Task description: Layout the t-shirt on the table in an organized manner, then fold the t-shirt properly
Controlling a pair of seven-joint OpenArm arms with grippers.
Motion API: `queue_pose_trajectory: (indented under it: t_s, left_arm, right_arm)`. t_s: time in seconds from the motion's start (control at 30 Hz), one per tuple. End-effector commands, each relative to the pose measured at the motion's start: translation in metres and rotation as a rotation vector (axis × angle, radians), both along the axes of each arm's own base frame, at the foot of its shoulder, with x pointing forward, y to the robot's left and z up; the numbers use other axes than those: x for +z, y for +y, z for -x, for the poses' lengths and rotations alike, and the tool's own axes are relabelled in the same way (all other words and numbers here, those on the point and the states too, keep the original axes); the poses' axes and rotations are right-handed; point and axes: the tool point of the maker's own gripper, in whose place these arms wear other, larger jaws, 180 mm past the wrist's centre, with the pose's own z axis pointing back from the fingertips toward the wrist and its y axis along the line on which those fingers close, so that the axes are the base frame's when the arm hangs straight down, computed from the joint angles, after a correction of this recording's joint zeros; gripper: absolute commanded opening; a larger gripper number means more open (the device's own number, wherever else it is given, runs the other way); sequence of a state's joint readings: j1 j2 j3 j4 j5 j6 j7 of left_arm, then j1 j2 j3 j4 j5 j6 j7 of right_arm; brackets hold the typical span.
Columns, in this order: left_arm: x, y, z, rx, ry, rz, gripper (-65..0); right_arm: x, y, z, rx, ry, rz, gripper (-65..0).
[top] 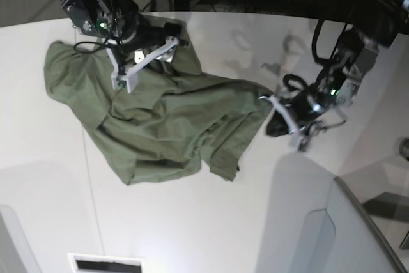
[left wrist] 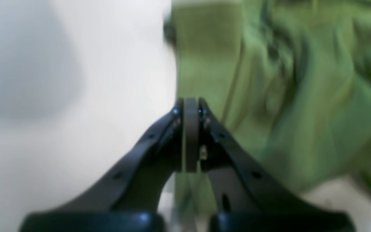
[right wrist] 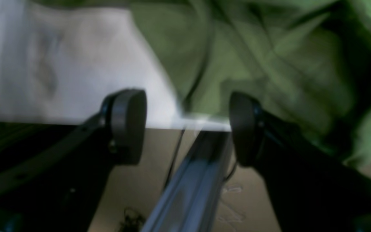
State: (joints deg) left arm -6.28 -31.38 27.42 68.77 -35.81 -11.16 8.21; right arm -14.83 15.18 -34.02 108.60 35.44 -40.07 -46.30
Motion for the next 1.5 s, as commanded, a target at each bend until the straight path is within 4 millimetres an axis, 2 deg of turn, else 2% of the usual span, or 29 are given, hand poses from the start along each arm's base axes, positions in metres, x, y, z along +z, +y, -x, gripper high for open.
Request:
queue_pose_trajectory:
  t_s: [0.0,0.1,0.17,0.33,0.43,0.6,0.7,0.83,0.93,1.03,1.13,1.33,1.47]
  left_arm:
    - [0.016,0.026,-0.005,0.068,-0.069,0.011,-65.0]
    - [0.009,0.072,0.024,0.206,-0.083,0.018,-65.0]
    - [0.004,0.094,0.043,0.268,-0.075,0.009,-65.0]
    - [-0.003,0.123,0.071,0.343,-0.046,-0.012,-65.0]
    - [-0.004,0.122,0.075,0.346,-0.042,-0.010,-65.0]
    - [-0.004,0.117,0.078,0.338,-0.039,-0.003,-65.0]
    - [0.000,0.113,0.077,0.327,-0.050,0.004,-65.0]
    - [-0.001,0.114,0.078,0.329,-0.046,0.002,-65.0]
    - [-0.001,0.114,0.078,0.330,-0.046,0.004,-65.0]
    - [-0.001,0.114,0.078,0.331,-0.045,0.003,-65.0]
    - [-0.001,0.114,0.078,0.331,-0.045,0.003,-65.0]
    - [0.007,0.128,0.072,0.367,-0.071,-0.003,-65.0]
    - [0.018,0.144,0.066,0.401,-0.102,-0.016,-65.0]
  right_arm:
    - [0.002,0.001,-0.007,-0.003,-0.017,-0.004,-25.4]
    - [-0.006,-0.004,-0.016,-0.006,-0.011,0.024,-25.4]
    - [-0.011,-0.007,-0.020,-0.011,-0.005,0.037,-25.2]
    - [-0.014,0.000,-0.026,-0.018,0.001,0.030,-25.2]
    - [-0.011,0.009,-0.030,-0.017,-0.003,0.011,-25.2]
    - [-0.032,0.013,-0.036,0.004,0.031,0.043,-25.7]
    - [-0.034,0.009,-0.045,-0.005,0.008,0.061,-29.6]
    - [-0.035,0.008,-0.047,-0.006,-0.003,0.065,-33.8]
    - [-0.037,0.008,-0.047,-0.011,0.005,0.066,-40.8]
    - [-0.045,0.006,-0.048,-0.015,0.026,0.078,-53.6]
    - [-0.046,0.019,-0.047,-0.014,0.044,0.058,-62.4]
    - [-0.026,0.054,-0.062,0.099,0.008,-0.034,-65.0]
    - [0.012,0.071,-0.086,0.166,-0.055,-0.092,-65.0]
